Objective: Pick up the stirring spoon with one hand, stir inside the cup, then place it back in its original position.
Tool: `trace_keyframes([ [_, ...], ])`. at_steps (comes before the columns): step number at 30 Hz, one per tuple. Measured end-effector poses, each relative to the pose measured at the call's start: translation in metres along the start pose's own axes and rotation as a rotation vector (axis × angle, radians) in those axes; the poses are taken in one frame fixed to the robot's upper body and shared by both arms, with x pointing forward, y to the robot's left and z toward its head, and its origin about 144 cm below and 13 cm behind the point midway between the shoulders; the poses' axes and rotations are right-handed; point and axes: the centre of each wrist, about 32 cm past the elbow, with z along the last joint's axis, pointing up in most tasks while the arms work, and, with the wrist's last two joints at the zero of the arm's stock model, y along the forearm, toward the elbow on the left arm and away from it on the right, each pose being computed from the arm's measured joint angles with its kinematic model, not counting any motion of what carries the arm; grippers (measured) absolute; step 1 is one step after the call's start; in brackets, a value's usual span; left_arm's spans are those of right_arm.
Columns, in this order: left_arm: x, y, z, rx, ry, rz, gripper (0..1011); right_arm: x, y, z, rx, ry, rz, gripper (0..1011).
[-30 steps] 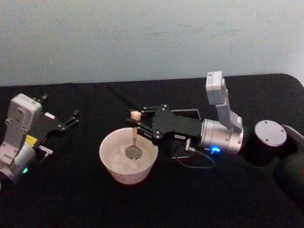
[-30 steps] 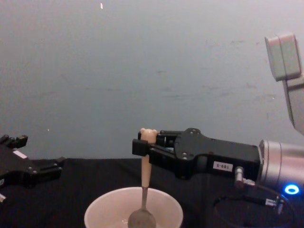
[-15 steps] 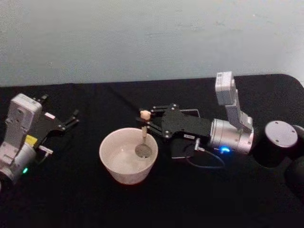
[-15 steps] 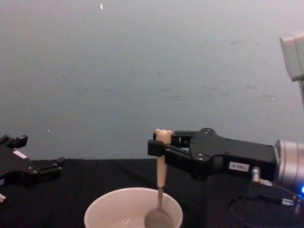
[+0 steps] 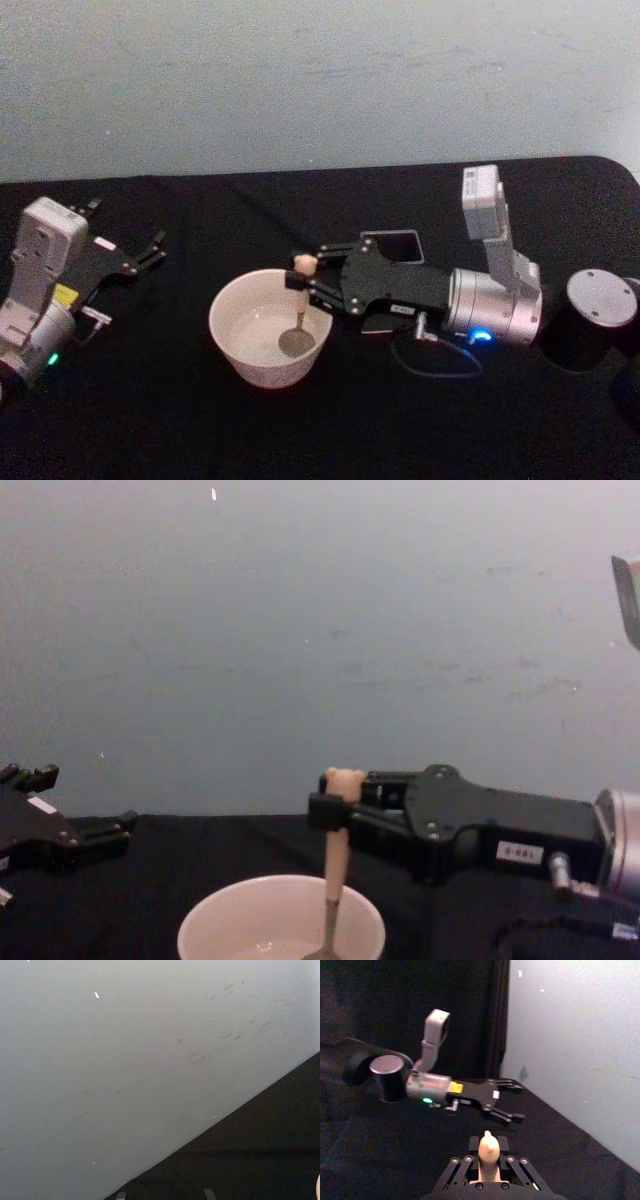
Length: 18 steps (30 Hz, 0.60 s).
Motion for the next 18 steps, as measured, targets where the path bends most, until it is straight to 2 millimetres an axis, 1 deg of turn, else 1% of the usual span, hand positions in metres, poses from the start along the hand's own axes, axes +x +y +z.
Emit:
trace_keyframes([
  [3,0.0,0.0,0.0,0.0,0.0,0.0,1002,-0.005,0.005,-0.001,0.002,0.01,0.031,211],
  [9,0.0,0.0,0.0,0.0,0.0,0.0,1001,-0.007,0.015,-0.003,0.003,0.013,0.068,211],
  [13,0.0,0.0,0.0,0.0,0.0,0.0,1001,-0.004,0.023,-0.003,0.008,0.002,0.077,211],
  [18,0.0,0.0,0.0,0.0,0.0,0.0,1001,0.005,0.033,-0.002,0.017,-0.021,0.073,211],
])
